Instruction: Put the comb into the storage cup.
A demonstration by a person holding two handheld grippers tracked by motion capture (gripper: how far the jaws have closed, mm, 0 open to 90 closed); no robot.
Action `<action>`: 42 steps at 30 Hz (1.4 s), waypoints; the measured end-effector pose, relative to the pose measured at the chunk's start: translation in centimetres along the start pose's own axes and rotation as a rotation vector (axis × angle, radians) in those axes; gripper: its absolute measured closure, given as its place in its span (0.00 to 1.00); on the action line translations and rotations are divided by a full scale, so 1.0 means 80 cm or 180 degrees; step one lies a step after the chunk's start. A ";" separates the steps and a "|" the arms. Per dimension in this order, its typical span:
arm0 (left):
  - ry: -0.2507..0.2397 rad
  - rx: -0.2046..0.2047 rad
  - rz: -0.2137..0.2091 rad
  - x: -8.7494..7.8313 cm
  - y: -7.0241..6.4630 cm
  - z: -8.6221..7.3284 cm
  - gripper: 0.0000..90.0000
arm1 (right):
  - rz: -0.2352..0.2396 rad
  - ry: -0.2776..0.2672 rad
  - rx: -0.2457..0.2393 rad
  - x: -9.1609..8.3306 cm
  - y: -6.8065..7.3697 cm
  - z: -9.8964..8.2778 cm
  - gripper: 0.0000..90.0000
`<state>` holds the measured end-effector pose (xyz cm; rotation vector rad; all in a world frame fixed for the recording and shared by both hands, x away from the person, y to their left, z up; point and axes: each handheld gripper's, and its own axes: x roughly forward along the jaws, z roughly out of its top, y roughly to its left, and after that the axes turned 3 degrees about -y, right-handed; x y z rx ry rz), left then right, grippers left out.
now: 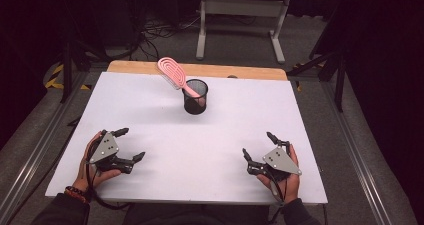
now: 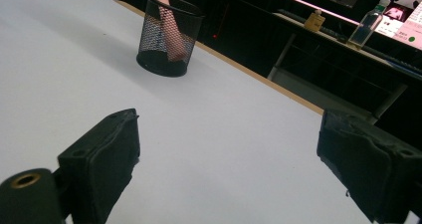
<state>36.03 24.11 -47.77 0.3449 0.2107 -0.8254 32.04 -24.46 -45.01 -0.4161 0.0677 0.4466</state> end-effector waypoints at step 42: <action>-0.0039 -0.0144 0.0063 0.002 0.008 0.000 0.06 | -0.0009 0.0035 0.0037 0.004 -0.002 -0.004 0.11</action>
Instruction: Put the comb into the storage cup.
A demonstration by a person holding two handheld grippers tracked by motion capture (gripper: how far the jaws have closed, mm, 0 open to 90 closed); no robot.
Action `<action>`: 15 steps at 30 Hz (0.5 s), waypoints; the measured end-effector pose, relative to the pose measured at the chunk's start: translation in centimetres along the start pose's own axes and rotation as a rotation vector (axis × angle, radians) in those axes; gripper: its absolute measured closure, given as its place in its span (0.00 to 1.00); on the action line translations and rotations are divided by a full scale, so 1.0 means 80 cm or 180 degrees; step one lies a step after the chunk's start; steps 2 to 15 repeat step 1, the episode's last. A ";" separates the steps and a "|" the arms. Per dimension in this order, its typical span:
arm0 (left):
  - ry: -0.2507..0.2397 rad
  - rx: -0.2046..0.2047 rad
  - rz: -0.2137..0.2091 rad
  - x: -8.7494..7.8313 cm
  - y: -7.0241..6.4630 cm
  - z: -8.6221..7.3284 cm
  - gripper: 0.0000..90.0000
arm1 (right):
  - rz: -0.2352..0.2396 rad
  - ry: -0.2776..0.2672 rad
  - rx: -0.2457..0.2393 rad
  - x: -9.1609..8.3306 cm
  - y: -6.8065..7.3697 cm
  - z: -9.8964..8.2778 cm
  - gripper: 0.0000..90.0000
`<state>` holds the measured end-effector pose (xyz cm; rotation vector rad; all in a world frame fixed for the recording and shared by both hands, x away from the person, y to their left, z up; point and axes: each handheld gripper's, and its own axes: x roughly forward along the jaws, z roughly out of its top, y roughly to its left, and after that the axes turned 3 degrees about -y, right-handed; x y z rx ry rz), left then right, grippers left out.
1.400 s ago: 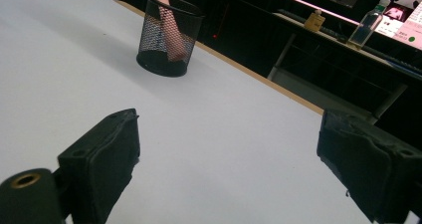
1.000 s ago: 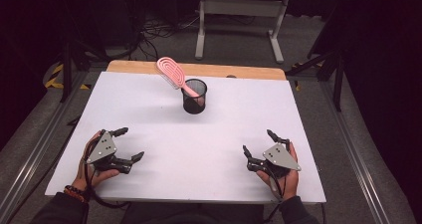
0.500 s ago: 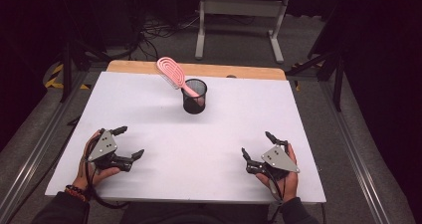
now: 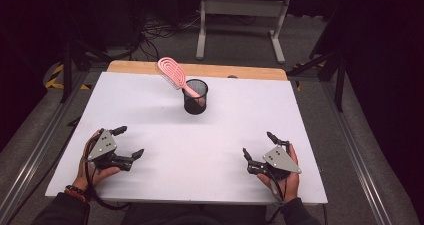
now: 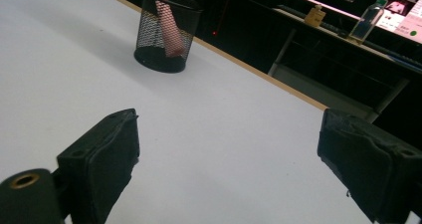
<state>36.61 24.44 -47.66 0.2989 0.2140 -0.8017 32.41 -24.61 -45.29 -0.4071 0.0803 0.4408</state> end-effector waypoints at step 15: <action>0.0000 0.0000 0.0000 0.000 0.000 0.000 0.06 | -0.0028 -0.0011 0.0023 0.000 -0.001 0.000 0.11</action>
